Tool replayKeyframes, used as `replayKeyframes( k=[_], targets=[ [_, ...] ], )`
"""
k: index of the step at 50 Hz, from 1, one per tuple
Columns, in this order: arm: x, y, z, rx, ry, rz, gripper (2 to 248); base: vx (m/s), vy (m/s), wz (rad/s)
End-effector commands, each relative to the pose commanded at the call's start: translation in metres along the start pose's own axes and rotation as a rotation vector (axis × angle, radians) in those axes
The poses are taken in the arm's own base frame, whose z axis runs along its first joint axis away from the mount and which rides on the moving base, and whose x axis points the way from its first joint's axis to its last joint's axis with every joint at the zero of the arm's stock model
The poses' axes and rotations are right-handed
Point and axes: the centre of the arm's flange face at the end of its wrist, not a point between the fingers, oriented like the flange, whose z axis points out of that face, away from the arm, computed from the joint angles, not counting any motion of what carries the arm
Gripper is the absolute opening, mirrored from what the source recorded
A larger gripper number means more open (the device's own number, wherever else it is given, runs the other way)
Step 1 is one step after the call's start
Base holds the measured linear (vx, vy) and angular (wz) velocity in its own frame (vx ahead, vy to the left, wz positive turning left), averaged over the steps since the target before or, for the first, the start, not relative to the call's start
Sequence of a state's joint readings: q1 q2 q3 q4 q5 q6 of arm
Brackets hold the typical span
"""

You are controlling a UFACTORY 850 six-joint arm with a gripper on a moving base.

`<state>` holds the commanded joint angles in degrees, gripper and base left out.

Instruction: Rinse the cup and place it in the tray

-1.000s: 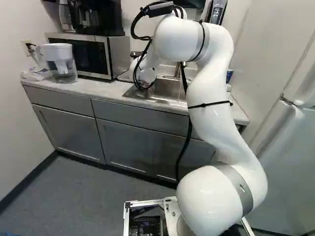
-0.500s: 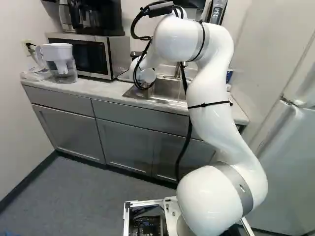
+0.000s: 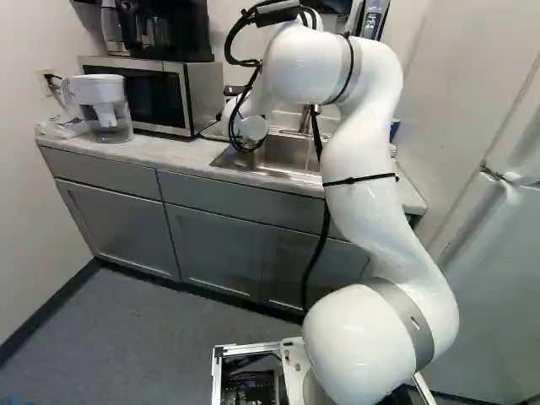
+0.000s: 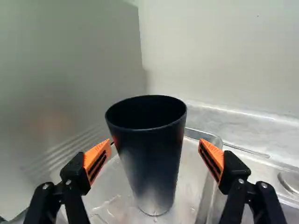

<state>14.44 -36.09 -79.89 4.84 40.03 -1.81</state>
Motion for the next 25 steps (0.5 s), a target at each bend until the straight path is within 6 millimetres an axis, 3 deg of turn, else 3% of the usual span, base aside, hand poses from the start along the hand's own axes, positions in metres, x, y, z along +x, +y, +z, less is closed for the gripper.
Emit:
replayKeyframes(
  k=[25],
  targets=[
    [0.029, -0.001, -0.004, 0.001, 0.045, 0.002, 247, 0.000, 0.000, 0.000]
  ],
)
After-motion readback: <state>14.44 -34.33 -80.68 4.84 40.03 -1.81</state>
